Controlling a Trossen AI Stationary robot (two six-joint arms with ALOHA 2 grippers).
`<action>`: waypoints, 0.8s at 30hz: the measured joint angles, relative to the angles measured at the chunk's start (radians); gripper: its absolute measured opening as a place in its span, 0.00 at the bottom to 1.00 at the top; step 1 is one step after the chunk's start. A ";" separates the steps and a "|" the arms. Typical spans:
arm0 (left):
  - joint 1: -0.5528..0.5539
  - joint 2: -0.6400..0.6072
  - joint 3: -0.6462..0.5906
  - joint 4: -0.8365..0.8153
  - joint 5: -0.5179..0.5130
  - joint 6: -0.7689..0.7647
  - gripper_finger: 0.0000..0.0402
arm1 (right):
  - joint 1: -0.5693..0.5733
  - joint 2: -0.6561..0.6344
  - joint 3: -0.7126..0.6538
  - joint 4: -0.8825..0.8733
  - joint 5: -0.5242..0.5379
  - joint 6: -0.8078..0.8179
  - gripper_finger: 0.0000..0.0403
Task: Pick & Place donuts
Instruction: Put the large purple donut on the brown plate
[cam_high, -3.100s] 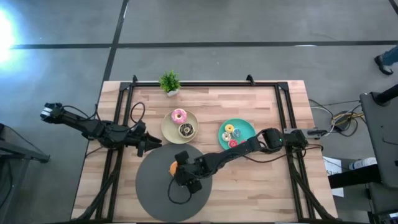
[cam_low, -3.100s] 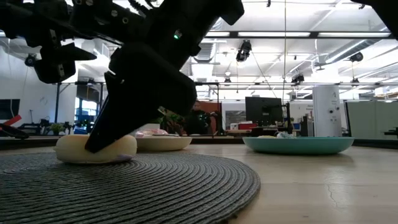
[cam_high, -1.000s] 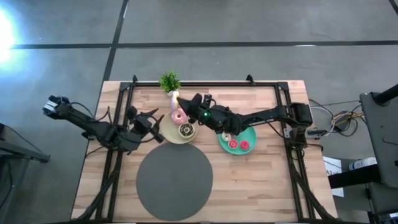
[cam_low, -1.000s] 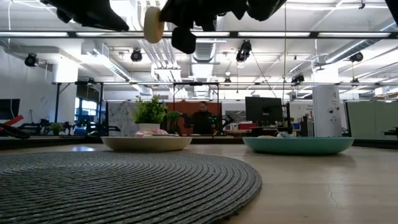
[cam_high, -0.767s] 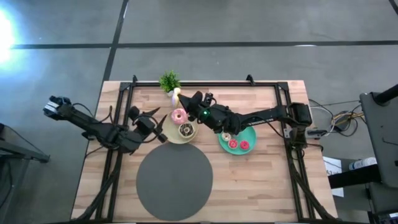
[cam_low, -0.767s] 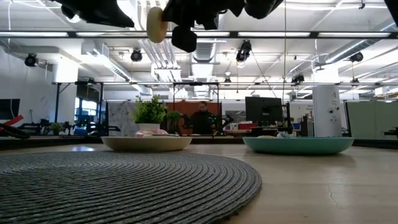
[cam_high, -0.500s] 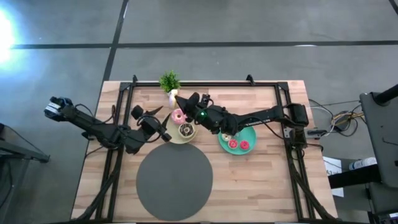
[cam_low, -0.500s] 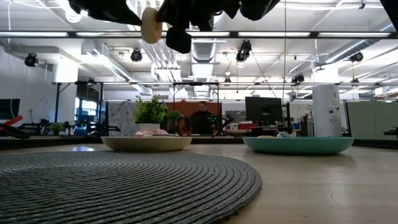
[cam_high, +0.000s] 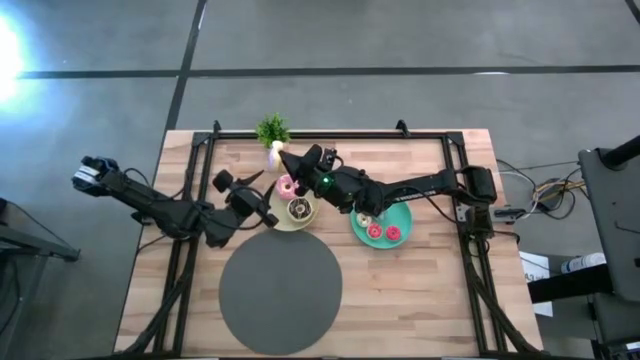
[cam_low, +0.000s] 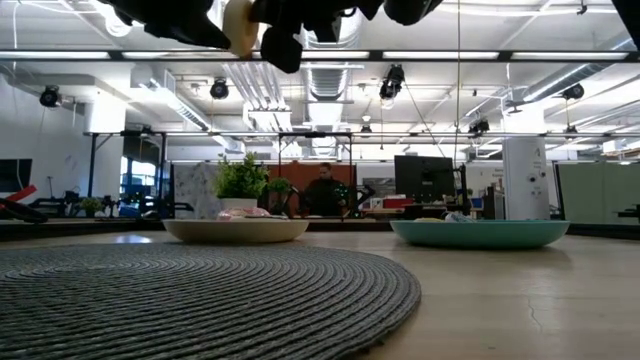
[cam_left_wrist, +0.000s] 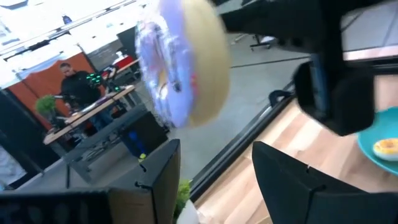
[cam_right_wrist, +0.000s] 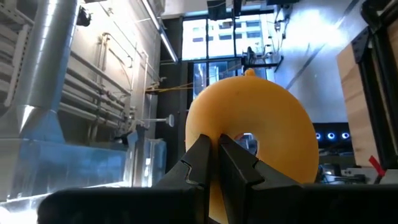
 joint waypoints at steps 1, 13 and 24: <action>0.004 -0.001 0.000 0.005 -0.007 0.002 0.43 | 0.002 0.000 0.003 0.000 0.000 0.000 0.03; 0.039 -0.005 0.000 0.124 0.013 0.099 0.43 | 0.009 0.000 0.017 -0.053 -0.001 0.026 0.03; 0.058 -0.005 0.002 0.132 0.038 0.129 0.43 | 0.009 0.000 0.017 -0.056 -0.034 0.026 0.03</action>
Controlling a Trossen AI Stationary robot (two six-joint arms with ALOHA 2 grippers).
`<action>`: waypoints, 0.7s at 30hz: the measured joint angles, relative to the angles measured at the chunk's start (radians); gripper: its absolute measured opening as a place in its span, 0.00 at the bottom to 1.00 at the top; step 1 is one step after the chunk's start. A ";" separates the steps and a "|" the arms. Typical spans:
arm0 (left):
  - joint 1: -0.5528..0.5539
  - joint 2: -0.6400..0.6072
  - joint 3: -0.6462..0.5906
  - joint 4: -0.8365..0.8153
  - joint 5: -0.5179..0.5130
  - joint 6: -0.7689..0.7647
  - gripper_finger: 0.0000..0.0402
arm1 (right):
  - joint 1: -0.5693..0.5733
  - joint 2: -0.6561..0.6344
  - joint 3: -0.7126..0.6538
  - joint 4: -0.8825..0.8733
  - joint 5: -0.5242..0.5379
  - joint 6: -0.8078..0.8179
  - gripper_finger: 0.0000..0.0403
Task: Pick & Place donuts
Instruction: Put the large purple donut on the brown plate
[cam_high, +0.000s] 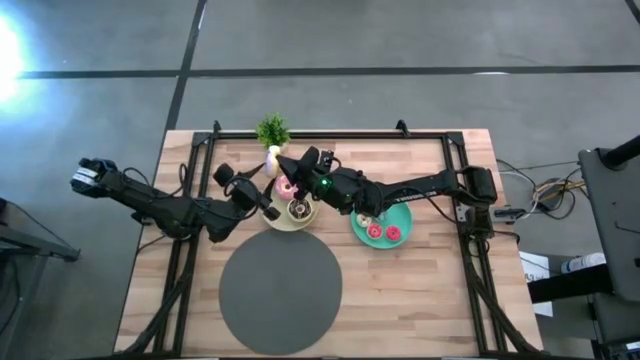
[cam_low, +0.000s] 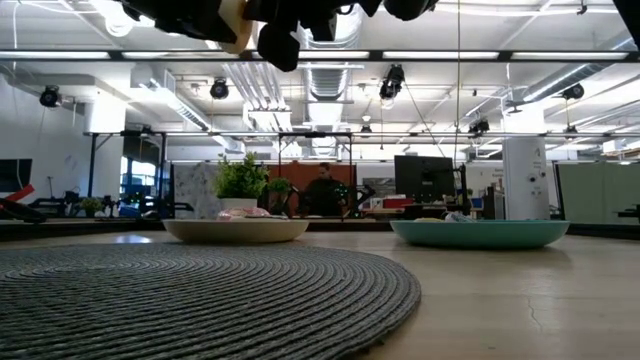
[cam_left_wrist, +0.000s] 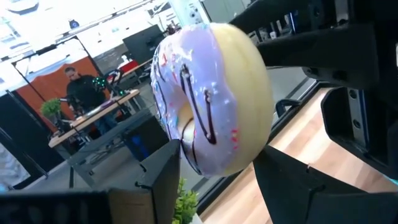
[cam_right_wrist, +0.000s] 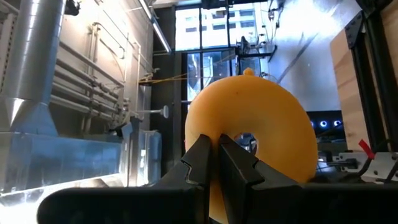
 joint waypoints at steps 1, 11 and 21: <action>0.000 0.000 0.005 0.000 0.000 0.008 0.43 | 0.000 0.000 0.000 -0.005 0.000 0.001 0.03; 0.000 0.000 0.033 0.004 -0.008 0.070 0.29 | -0.001 -0.002 -0.001 -0.057 -0.033 -0.035 0.03; -0.003 -0.003 0.031 -0.162 -0.044 0.037 0.02 | -0.002 -0.020 -0.002 -0.203 -0.159 -0.298 0.05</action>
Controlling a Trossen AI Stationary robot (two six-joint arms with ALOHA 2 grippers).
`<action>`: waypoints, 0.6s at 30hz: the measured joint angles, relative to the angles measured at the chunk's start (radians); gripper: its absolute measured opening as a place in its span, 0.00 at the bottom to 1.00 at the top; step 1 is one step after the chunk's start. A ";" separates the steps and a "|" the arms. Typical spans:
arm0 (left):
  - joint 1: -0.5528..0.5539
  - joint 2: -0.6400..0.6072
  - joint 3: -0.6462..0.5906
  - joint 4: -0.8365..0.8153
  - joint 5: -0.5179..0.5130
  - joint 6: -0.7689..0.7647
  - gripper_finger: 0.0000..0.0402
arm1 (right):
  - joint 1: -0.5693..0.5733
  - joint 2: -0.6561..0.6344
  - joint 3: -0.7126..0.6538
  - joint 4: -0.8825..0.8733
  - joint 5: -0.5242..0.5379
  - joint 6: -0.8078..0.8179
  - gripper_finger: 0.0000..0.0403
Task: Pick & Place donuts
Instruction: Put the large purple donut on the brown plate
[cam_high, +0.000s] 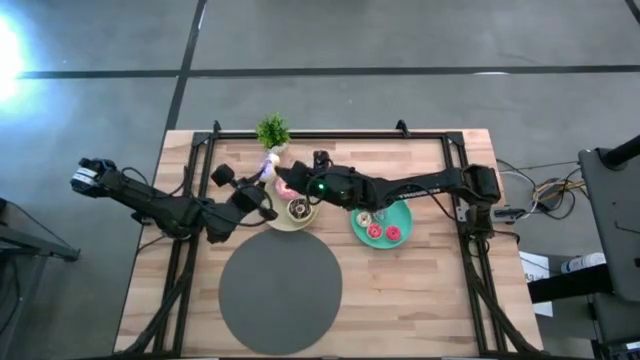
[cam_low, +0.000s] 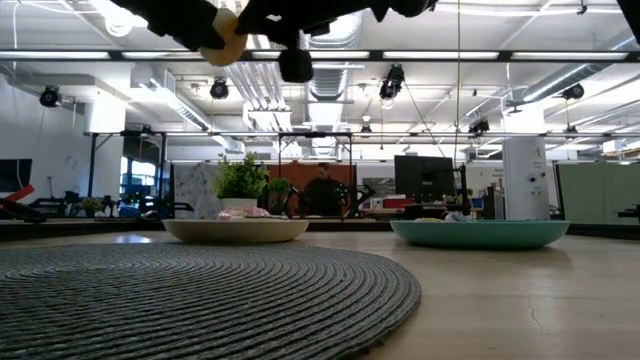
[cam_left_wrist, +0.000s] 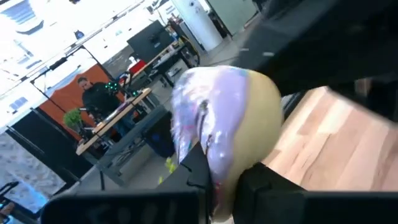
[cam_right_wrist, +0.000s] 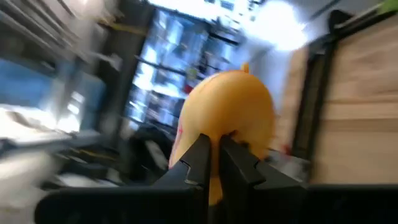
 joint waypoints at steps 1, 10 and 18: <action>-0.002 -0.003 0.000 -0.026 -0.007 -0.017 0.02 | 0.000 -0.014 -0.003 -0.048 -0.012 -0.020 0.07; -0.004 -0.050 -0.002 -0.279 0.036 -0.277 0.03 | 0.002 -0.150 -0.017 -0.286 -0.029 -0.188 0.38; -0.001 0.001 -0.162 -0.347 0.312 -0.426 0.03 | 0.003 -0.328 -0.017 -0.762 0.039 -0.315 0.54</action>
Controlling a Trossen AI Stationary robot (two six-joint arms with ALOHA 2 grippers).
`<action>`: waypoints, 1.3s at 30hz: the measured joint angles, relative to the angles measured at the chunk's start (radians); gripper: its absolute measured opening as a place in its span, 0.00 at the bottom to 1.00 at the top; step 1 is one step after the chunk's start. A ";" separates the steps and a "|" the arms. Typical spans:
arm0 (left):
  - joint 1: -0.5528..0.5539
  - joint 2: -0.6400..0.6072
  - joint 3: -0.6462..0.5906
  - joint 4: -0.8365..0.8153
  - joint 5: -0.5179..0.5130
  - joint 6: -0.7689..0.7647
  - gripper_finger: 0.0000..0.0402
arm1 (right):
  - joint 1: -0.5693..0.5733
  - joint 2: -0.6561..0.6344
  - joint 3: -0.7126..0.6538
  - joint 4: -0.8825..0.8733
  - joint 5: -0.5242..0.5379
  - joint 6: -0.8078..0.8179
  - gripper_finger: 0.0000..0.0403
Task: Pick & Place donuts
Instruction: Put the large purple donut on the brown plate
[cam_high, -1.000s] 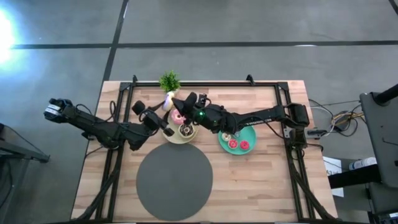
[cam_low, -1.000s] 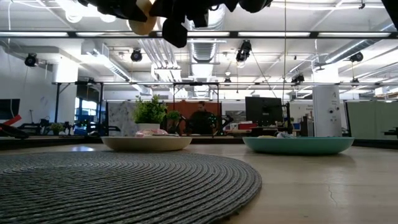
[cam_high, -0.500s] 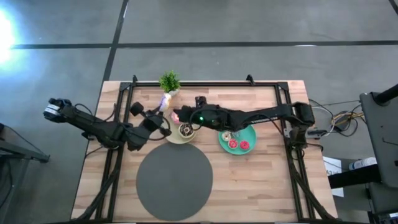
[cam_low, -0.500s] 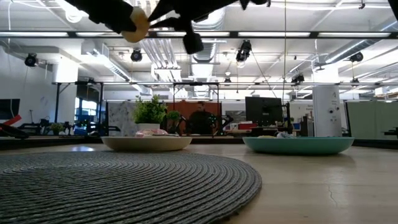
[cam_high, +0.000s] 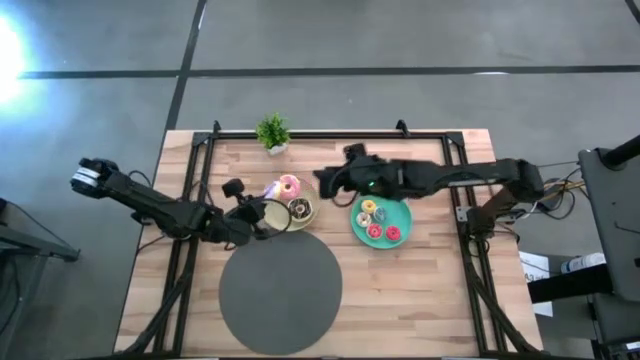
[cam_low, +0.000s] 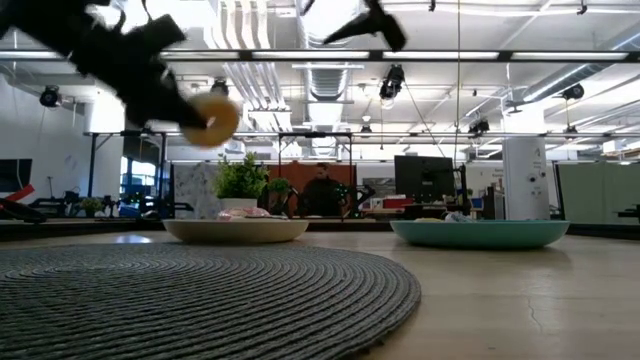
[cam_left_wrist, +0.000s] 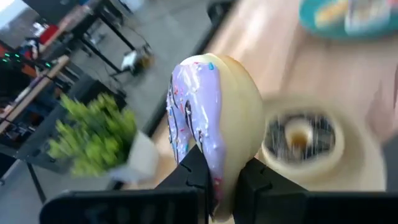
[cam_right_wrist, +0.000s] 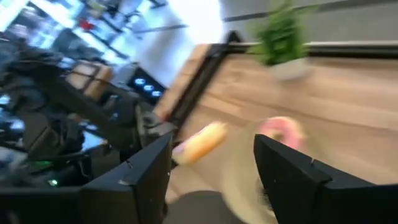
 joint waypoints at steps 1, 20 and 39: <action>0.000 0.006 -0.028 0.000 0.012 -0.011 0.03 | -0.001 -0.018 0.000 -0.041 0.009 0.005 0.55; 0.282 0.279 -0.064 0.085 0.457 -0.140 0.30 | 0.017 -0.017 0.000 -0.105 0.061 0.064 0.56; 0.274 0.311 0.071 0.053 0.598 -0.095 0.31 | 0.020 -0.023 0.000 -0.112 0.046 0.044 0.56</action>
